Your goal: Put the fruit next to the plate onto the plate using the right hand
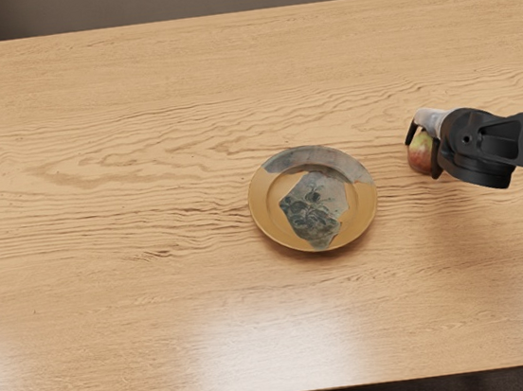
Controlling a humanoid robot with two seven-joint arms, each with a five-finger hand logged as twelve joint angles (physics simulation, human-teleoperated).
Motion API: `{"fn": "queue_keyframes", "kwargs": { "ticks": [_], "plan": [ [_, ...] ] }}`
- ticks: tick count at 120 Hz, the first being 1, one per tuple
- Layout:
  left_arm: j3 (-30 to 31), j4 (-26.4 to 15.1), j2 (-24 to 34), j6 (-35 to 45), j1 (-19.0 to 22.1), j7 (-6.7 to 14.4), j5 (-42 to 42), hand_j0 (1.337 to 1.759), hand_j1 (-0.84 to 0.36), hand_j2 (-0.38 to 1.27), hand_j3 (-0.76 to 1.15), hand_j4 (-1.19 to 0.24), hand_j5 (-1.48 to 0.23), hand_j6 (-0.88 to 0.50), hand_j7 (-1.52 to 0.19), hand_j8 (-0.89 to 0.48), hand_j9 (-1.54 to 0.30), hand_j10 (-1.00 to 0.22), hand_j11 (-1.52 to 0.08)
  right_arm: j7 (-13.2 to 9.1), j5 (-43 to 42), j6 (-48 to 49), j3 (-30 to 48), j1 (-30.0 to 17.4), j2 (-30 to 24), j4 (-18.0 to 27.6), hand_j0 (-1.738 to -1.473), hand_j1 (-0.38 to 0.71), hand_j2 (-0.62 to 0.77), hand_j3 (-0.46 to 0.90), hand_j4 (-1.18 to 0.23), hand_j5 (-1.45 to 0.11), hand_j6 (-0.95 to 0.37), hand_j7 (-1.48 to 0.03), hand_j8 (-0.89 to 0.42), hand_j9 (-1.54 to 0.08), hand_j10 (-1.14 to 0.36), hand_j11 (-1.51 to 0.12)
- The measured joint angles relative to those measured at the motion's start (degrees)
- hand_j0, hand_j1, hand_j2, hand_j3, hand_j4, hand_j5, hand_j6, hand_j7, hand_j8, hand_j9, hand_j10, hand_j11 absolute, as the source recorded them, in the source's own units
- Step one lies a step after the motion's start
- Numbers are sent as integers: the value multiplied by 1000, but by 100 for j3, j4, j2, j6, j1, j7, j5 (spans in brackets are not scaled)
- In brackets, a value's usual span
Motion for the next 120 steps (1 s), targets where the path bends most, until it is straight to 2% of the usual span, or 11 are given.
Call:
{"fn": "queue_keyframes", "kwargs": {
  "ticks": [97, 120],
  "plan": [
    [-3, 0, 0, 0, 0, 0, 0, 1658, 339, 2, 0, -8, -10, -8, -10, -8, -10, -8, -10, 2, 9, 5, 5, 7, -30, 42, -1656, 185, 36, 0, -497, -655, -392, -650, -386, -659, -495, -660],
    [-5, 0, 0, 0, 0, 0, 0, 1658, 340, 2, 0, -8, -10, -8, -10, -8, -10, -8, -10, 2, 36, 8, 58, 184, -340, 506, -1657, 193, 63, 0, -503, -673, -400, -664, -383, -672, -503, -674]
  ]
}}
